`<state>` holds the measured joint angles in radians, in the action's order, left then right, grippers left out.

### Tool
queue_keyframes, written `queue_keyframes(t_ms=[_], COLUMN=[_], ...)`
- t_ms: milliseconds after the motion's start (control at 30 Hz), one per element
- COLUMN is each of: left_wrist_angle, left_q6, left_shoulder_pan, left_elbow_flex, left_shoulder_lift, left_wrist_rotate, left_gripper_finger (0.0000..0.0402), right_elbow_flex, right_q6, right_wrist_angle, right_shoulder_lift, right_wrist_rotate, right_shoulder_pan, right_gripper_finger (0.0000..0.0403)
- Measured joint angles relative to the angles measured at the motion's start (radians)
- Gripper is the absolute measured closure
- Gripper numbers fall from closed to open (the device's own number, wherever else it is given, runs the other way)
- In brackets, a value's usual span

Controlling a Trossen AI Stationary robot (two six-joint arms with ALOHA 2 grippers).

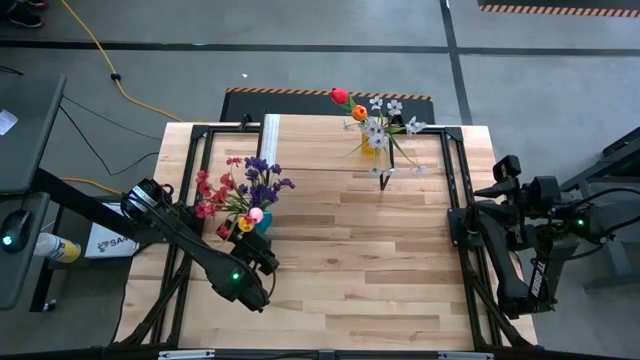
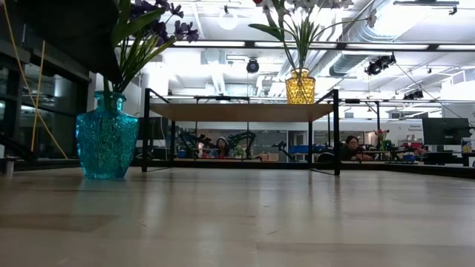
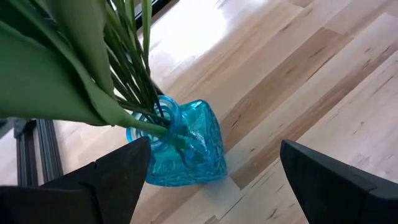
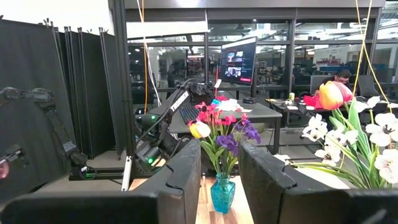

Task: Pick and place flowers into a vace then onto a shelf
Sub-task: Put the blue vase on the shelf

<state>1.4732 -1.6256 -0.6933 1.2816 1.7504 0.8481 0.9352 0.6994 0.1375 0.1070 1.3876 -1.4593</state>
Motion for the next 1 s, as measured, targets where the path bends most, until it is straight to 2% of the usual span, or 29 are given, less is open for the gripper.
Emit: queue_keyframes(t_ms=[533, 1000], left_wrist_angle=[0.002, 0.002], left_q6=[0.051, 0.048], left_shoulder_pan=[0.000, 0.000], left_elbow_flex=[0.000, -0.001], left_shoulder_lift=[0.003, 0.086], left_wrist_rotate=[0.025, 0.026], left_gripper_finger=[0.0012, 0.0012], right_elbow_flex=[0.000, 0.000], right_q6=[0.004, 0.011], right_wrist_angle=[0.000, 0.000], right_shoulder_lift=[0.000, 0.000], right_wrist_rotate=[0.023, 0.031], right_shoulder_pan=[0.000, 0.000], right_gripper_finger=[0.0304, 0.0304])
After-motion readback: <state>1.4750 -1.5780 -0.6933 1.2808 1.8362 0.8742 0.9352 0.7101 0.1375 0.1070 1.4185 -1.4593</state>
